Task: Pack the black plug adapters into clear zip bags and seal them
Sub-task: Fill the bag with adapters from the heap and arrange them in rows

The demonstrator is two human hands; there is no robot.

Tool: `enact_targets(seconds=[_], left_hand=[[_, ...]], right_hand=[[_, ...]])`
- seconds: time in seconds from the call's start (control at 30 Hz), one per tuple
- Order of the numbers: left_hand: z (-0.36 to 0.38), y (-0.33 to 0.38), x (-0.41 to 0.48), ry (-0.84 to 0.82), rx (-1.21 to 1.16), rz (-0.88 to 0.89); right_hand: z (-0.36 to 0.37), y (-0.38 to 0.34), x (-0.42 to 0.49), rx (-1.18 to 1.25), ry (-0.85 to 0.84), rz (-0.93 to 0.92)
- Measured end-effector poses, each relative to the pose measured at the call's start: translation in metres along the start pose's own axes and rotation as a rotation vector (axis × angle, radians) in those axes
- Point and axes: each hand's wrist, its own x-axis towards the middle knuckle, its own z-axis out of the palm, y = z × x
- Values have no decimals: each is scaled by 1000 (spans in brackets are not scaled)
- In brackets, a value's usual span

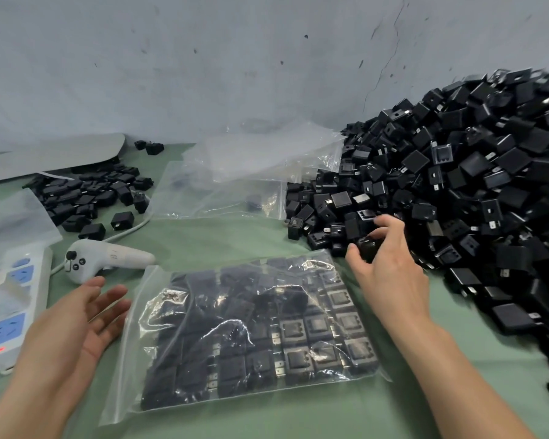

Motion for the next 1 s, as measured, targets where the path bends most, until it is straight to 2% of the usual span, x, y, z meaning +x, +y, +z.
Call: enact_targets(seconds=[0.1, 0.2, 0.27, 0.43, 0.57, 0.67, 0.77, 0.93, 1.0], left_hand=[[-1, -1, 2, 5, 2, 2], [-1, -2, 3, 7, 5, -7], [-2, -2, 3, 8, 5, -7], [-3, -2, 3, 2, 5, -5], [-2, -2, 2, -4, 5, -5], [0, -3, 0, 1, 5, -4], [3, -3, -4, 12, 1, -3], [9, -1, -10, 28, -9, 6], [10, 0, -14, 42, -10, 11]], right_hand=[[2, -2, 1, -143, -75, -37], [6, -1, 0, -197, -61, 34], [7, 0, -1, -199, -9, 33], [-1, 15, -3, -345, 190, -100], [-3, 24, -8, -377, 88, -150], [-7, 27, -12, -411, 95, -200], [-10, 29, -13, -442, 111, -160], [-8, 24, -11, -397, -36, -110], [-8, 22, -15, -373, -47, -111]])
